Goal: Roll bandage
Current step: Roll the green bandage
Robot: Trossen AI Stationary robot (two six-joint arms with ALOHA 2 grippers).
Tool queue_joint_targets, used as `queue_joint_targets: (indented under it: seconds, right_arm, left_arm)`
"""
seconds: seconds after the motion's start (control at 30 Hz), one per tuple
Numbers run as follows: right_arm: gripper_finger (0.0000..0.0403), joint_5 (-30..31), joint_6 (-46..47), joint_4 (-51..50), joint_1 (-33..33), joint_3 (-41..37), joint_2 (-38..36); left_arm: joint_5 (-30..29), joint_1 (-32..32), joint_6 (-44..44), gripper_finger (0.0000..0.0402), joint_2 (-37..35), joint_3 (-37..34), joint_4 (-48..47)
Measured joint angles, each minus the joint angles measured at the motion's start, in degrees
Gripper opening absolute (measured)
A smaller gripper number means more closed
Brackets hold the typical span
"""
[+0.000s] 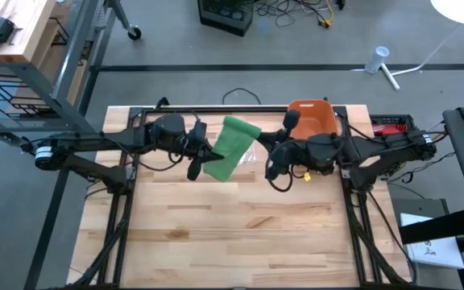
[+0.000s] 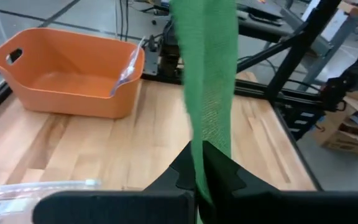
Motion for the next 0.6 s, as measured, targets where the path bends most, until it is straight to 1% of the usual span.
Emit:
queue_joint_targets:
  seconds: [0.2, 0.3, 0.47, 0.6]
  right_arm:
    - [0.0000, 1.53, -1.21, -2.17, -0.02, -0.11, 0.02]
    - [0.0000, 3.67, -1.03, -3.85, -0.02, -0.16, 0.09]
    - [0.0000, 4.03, 2.65, -7.59, -0.80, -0.24, 0.09]
    - [0.0000, 4.02, 5.25, -10.33, -1.40, -0.24, 0.09]
  left_arm:
    - [1.69, -3.03, -2.39, 0.0000, -0.31, 0.01, -0.48]
    - [2.11, -5.00, -3.71, 0.0000, -0.56, 0.01, -0.06]
    - [6.21, -7.49, -6.03, 0.0000, -1.56, 0.01, 4.32]
    - [7.29, -8.38, -8.28, 0.0000, -3.32, 0.01, 8.16]
